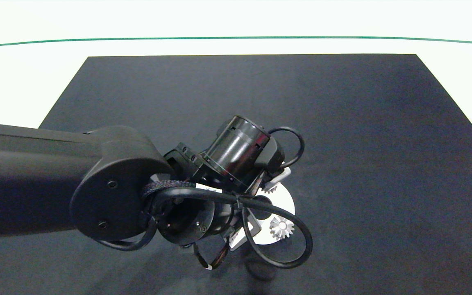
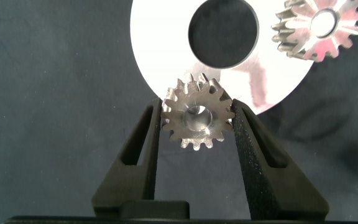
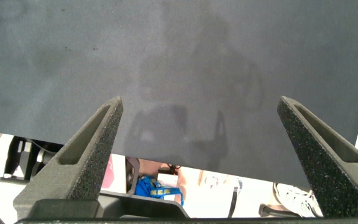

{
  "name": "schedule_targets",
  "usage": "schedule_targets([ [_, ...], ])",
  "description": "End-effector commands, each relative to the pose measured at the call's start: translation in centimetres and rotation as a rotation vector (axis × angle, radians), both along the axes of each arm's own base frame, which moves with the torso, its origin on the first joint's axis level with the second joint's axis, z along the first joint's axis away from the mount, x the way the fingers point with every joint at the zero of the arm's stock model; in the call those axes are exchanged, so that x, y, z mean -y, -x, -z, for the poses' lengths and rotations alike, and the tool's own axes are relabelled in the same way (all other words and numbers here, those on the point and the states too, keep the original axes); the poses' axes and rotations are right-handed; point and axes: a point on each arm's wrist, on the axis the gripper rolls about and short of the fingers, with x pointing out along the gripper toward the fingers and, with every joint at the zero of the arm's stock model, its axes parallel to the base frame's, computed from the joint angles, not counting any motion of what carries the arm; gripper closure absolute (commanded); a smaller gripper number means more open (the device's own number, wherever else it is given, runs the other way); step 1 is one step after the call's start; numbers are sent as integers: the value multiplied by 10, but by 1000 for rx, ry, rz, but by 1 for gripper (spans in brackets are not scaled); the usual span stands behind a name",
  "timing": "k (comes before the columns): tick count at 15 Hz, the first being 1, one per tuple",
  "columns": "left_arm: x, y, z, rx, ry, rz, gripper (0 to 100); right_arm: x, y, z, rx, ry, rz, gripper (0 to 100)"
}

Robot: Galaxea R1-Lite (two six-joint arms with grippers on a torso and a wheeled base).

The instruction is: Install three planetary gears onto the carrier pins

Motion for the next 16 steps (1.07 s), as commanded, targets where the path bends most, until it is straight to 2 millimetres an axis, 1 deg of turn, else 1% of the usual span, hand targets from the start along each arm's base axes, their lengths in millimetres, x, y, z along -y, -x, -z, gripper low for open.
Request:
schedule_targets([
  [1, 0, 0, 1, -2, -8, -1, 100, 0, 0, 0, -2, 3, 1, 0],
  [11, -2, -1, 1, -1, -8, -4, 100, 0, 0, 0, -2, 2, 3, 0],
  [13, -7, -7, 1, -1, -8, -30, 100, 0, 0, 0, -2, 2, 3, 0],
  [16, -7, -8, 1, 0, -9, -31, 100, 0, 0, 0, -2, 2, 3, 0],
])
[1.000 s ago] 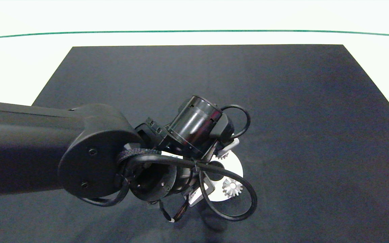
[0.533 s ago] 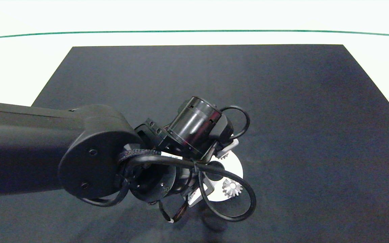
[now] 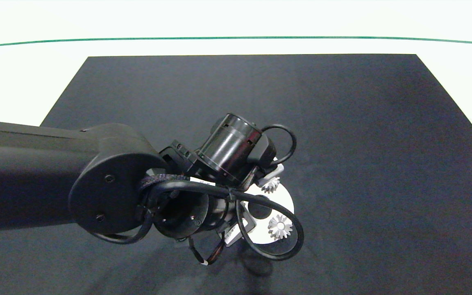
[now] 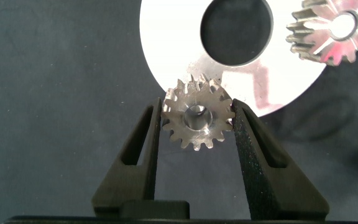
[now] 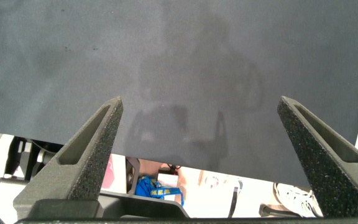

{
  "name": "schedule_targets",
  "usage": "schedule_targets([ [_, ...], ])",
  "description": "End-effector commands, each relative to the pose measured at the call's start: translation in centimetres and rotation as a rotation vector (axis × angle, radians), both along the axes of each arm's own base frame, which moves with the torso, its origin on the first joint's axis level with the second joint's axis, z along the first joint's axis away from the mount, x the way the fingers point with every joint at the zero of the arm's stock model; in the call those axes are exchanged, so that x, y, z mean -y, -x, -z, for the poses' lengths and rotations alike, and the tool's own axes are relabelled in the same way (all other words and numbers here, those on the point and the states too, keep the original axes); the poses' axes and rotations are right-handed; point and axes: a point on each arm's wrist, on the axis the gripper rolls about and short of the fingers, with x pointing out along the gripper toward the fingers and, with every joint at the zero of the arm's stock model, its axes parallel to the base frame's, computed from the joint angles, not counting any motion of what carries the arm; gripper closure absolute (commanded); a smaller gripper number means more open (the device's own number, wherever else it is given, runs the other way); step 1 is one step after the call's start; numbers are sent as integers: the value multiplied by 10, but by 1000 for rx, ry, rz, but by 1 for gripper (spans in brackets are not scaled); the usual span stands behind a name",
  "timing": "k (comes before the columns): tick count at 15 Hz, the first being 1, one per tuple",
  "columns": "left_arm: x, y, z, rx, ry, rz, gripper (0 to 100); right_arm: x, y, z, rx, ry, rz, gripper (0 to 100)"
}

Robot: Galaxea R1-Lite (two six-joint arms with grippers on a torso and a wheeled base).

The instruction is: Install three planetary gears onto the carrier pins

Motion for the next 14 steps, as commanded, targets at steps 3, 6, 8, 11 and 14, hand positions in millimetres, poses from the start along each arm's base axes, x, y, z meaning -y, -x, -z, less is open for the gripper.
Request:
schedule_targets([
  [3, -1, 0, 2, -3, -11, -4, 100, 0, 0, 0, -2, 3, 2, 0],
  [6, 1, 1, 5, -10, -18, -2, 100, 0, 0, 0, -2, 3, 2, 0],
  [8, 1, 0, 6, -11, -19, -2, 100, 0, 0, 0, -3, 1, 2, 0],
  [11, 3, 0, 2, 0, -8, 2, 100, 0, 0, 0, -4, 1, 1, 0],
  [14, 4, -1, 1, 3, -4, 3, 100, 0, 0, 0, -4, -1, -3, 0],
])
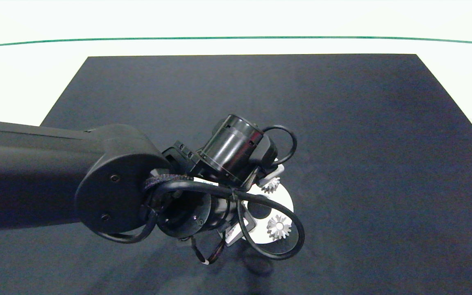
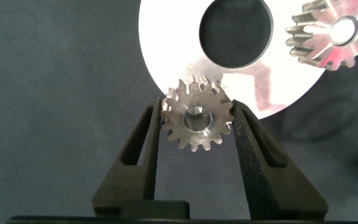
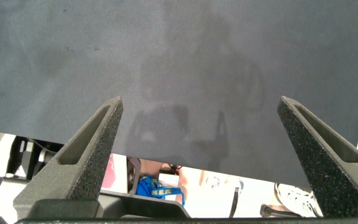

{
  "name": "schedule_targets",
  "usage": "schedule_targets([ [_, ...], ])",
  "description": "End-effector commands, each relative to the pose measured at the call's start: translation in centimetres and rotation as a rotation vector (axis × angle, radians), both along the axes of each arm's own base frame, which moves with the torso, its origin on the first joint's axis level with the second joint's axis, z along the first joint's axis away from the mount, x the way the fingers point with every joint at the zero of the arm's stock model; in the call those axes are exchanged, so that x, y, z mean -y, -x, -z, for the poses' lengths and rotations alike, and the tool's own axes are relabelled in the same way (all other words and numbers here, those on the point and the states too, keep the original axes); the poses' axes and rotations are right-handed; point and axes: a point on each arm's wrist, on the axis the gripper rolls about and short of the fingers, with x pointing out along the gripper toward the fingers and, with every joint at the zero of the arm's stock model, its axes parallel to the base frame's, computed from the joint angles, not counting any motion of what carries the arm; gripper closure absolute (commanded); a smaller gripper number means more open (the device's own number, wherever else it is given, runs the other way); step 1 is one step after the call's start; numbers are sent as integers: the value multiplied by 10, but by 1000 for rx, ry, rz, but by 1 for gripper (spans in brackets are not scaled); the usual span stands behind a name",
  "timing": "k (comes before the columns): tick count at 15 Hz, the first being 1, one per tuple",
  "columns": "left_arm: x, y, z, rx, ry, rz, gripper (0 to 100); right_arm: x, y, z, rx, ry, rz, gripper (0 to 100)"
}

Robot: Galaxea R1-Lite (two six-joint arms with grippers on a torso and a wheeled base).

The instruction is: Install three planetary gears onto the carrier pins

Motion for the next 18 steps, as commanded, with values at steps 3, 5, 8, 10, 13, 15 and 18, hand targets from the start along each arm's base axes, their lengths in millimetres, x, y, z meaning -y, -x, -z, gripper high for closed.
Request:
schedule_targets([
  [3, 1, -1, 2, -2, -6, -1, 100, 0, 0, 0, -2, 2, 0, 0],
  [5, 0, -1, 4, -7, -12, -6, 100, 0, 0, 0, -2, 1, 1, 0],
  [8, 0, -1, 5, -9, -16, -6, 100, 0, 0, 0, -1, 0, 1, 0],
  [10, 1, -2, 6, -9, -16, -6, 100, 0, 0, 0, -1, 2, 0, 0],
  [13, 1, -1, 7, -12, -18, -4, 0, 0, 0, 0, -1, 1, -1, 0],
  [15, 1, -1, 7, -13, -19, -4, 0, 0, 0, 0, -1, -1, 0, 0],
  [18, 1, -1, 7, -14, -18, -5, 0, 0, 0, 0, -1, -1, 0, 0],
])
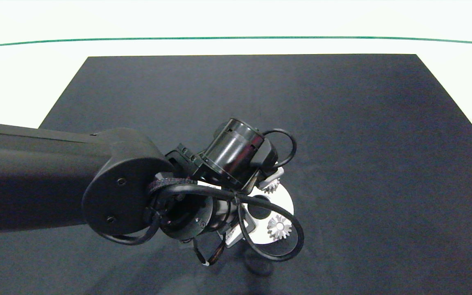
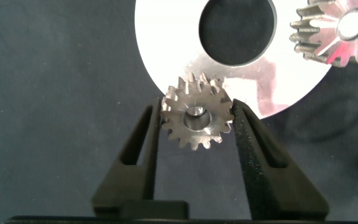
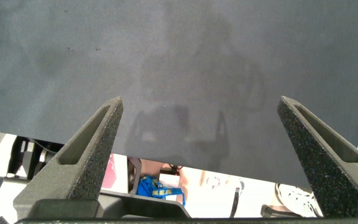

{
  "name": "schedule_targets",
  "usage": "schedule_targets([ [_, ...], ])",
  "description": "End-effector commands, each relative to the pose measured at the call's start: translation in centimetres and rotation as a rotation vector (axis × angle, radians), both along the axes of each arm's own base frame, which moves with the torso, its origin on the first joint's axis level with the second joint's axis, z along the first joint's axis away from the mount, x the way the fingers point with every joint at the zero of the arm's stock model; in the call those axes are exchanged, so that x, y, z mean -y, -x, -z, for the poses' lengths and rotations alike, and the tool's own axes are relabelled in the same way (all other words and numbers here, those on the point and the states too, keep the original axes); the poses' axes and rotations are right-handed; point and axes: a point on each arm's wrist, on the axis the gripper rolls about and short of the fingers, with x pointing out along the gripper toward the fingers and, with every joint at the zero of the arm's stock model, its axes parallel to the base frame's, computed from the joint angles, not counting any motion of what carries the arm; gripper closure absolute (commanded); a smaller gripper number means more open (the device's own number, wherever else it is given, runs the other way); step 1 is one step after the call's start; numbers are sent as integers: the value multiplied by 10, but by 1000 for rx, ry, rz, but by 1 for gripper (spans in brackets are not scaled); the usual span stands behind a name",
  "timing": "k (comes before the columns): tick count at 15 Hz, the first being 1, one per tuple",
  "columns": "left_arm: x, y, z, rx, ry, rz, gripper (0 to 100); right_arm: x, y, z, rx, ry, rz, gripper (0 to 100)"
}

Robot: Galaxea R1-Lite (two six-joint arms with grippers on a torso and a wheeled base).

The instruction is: Install three planetary gears onto the carrier pins

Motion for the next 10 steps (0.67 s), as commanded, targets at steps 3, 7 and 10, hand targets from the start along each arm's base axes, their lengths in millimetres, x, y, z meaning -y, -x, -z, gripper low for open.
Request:
schedule_targets([
  [3, 0, 0, 1, -2, -5, -1, 0, 0, 0, 0, -2, 3, 2, 0],
  [7, -24, 19, -33, 50, 86, -16, 0, 0, 0, 0, -5, 6, 2, 0],
  [10, -73, 25, -56, 93, 183, -145, 0, 0, -1, -2, 2, 3, 14, 0],
])
